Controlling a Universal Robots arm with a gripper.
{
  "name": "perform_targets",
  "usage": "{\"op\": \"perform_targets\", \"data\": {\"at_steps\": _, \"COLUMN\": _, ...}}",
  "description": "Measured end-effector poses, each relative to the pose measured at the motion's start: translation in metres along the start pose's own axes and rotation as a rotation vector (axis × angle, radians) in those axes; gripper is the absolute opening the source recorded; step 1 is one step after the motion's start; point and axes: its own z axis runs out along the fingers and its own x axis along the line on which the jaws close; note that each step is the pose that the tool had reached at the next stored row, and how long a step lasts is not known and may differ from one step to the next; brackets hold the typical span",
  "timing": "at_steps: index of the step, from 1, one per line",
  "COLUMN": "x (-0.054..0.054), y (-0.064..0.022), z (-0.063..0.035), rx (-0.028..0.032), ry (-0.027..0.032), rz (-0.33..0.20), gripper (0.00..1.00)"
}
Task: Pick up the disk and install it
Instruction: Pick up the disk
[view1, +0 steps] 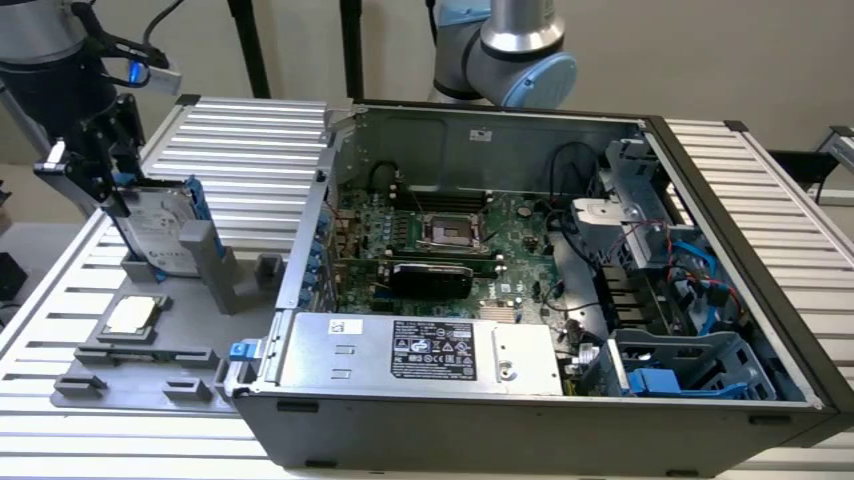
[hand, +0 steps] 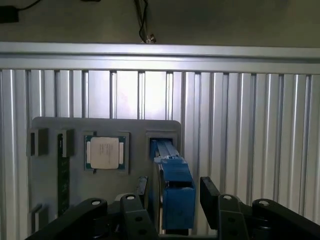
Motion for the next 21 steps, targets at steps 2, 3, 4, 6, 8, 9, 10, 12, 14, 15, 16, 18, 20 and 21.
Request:
{"op": "perform_targets", "data": {"at_steps": 2, "x": 0.0004, "y": 0.0, "z": 0.0009, "rx": -0.0013, "ry": 0.0, "rz": 0.0, "gripper": 0.54}}
{"op": "perform_targets", "data": {"at_steps": 3, "x": 0.0007, "y": 0.0, "z": 0.0011, "rx": -0.0016, "ry": -0.0002, "rz": 0.001, "gripper": 0.54}}
{"op": "perform_targets", "data": {"at_steps": 4, "x": 0.001, "y": 0.0, "z": 0.0013, "rx": -0.0018, "ry": -0.0004, "rz": 0.001, "gripper": 0.54}}
{"op": "perform_targets", "data": {"at_steps": 6, "x": 0.0013, "y": 0.0, "z": 0.0015, "rx": -0.0024, "ry": -0.0006, "rz": 0.002, "gripper": 0.52}}
{"op": "perform_targets", "data": {"at_steps": 8, "x": 0.0017, "y": 0.0, "z": 0.0016, "rx": -0.0031, "ry": -0.0006, "rz": 0.003, "gripper": 0.52}}
{"op": "perform_targets", "data": {"at_steps": 9, "x": 0.0018, "y": 0.0, "z": 0.0016, "rx": -0.0033, "ry": -0.0007, "rz": 0.003, "gripper": 0.45}}
{"op": "perform_targets", "data": {"at_steps": 10, "x": 0.0018, "y": 0.0, "z": 0.0016, "rx": -0.0037, "ry": -0.0006, "rz": 0.003, "gripper": 0.45}}
{"op": "perform_targets", "data": {"at_steps": 12, "x": 0.0019, "y": 0.0, "z": 0.0016, "rx": -0.0043, "ry": -0.0005, "rz": 0.004, "gripper": 0.43}}
{"op": "perform_targets", "data": {"at_steps": 14, "x": 0.0021, "y": -0.0001, "z": 0.0017, "rx": -0.0051, "ry": -0.0007, "rz": 0.004, "gripper": 0.36}}
{"op": "perform_targets", "data": {"at_steps": 15, "x": 0.0022, "y": 0.0, "z": 0.0017, "rx": -0.0056, "ry": -0.0007, "rz": 0.004, "gripper": 0.36}}
{"op": "perform_targets", "data": {"at_steps": 16, "x": 0.0022, "y": 0.0, "z": 0.0016, "rx": -0.0059, "ry": -0.0005, "rz": 0.004, "gripper": 0.36}}
{"op": "perform_targets", "data": {"at_steps": 18, "x": 0.0022, "y": -0.0001, "z": 0.0017, "rx": -0.0062, "ry": -0.0008, "rz": 0.004, "gripper": 0.34}}
{"op": "perform_targets", "data": {"at_steps": 20, "x": 0.0023, "y": -0.0001, "z": 0.0017, "rx": -0.0061, "ry": -0.0009, "rz": 0.004, "gripper": 0.33}}
{"op": "perform_targets", "data": {"at_steps": 21, "x": 0.0028, "y": -0.0001, "z": 0.0018, "rx": -0.0061, "ry": -0.0011, "rz": 0.004, "gripper": 0.33}}
